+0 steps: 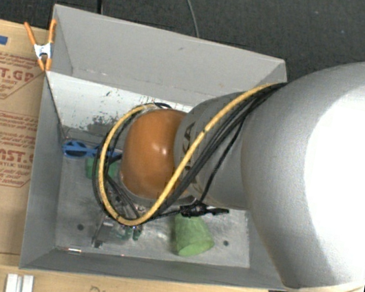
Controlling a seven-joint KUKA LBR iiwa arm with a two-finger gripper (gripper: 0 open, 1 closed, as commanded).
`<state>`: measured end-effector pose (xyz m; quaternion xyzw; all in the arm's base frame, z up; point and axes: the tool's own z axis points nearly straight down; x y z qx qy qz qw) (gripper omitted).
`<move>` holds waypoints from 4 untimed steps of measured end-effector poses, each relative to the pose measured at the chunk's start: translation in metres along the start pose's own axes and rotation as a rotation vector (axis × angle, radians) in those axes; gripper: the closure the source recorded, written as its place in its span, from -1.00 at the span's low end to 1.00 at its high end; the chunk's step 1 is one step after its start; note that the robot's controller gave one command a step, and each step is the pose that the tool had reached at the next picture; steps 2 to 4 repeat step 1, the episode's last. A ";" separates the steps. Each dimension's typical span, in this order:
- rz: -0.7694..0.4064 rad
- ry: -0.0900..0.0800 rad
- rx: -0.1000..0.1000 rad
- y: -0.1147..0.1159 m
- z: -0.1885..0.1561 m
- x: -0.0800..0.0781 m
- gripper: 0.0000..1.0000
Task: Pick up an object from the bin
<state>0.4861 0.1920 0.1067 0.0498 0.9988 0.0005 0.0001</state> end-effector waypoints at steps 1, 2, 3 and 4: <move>-0.001 -0.005 -0.003 0.001 -0.067 -0.001 1.00; -0.001 -0.005 -0.003 0.001 -0.067 -0.001 1.00; -0.001 -0.005 -0.003 0.001 -0.067 -0.001 1.00; -0.001 -0.005 -0.003 0.001 -0.067 -0.001 1.00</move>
Offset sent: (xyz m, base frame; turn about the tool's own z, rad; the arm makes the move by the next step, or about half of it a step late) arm -0.0001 0.0001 0.0635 0.0000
